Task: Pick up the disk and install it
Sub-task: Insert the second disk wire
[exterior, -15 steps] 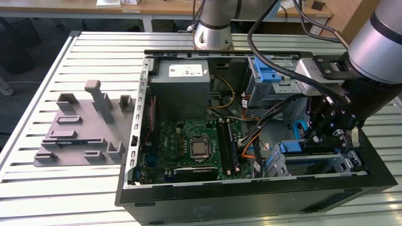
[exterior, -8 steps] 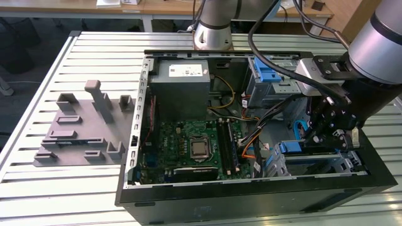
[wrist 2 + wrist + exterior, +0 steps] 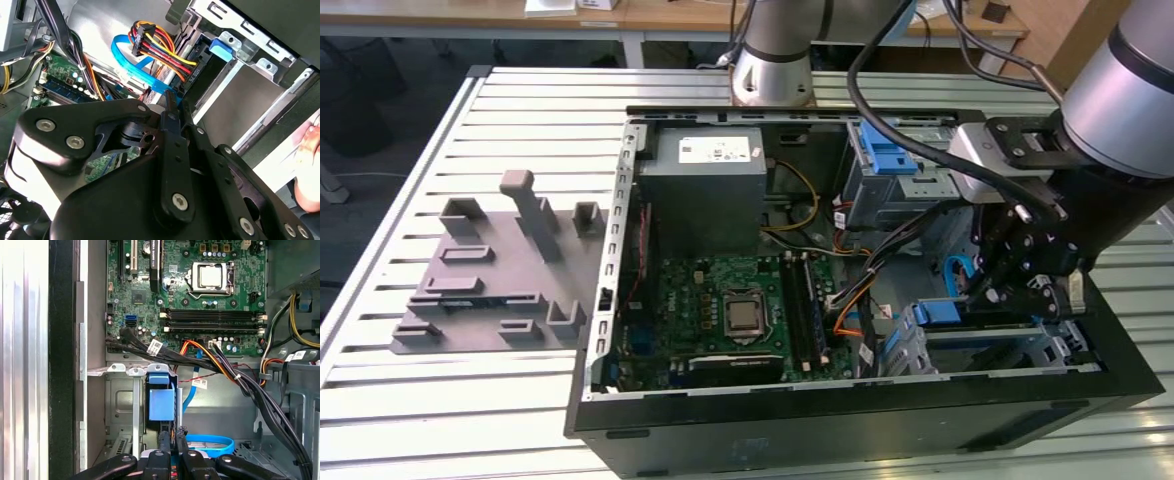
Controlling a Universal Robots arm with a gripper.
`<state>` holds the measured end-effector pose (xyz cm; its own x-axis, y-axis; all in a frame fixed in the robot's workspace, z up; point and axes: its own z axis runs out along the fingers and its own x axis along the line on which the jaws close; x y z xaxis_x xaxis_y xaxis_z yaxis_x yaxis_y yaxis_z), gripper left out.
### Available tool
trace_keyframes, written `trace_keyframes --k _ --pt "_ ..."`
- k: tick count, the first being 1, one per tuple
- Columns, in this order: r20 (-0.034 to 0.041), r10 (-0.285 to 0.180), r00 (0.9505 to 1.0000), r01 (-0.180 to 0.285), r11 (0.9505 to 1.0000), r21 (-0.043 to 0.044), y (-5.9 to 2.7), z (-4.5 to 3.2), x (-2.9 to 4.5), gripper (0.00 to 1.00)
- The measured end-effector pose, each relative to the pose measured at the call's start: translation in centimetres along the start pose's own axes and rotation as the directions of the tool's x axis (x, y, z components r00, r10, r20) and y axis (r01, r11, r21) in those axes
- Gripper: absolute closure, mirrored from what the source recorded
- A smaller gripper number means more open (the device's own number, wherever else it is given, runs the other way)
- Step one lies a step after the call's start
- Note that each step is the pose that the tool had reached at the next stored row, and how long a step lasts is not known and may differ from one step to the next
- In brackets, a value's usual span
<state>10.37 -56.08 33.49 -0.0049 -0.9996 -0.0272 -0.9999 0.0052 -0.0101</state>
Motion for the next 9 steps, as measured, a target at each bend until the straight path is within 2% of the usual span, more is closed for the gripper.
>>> trace_keyframes --k 9 --pt "-0.0001 0.0 1.0 0.0 1.0 0.0002 0.0 0.29 0.03 0.84"
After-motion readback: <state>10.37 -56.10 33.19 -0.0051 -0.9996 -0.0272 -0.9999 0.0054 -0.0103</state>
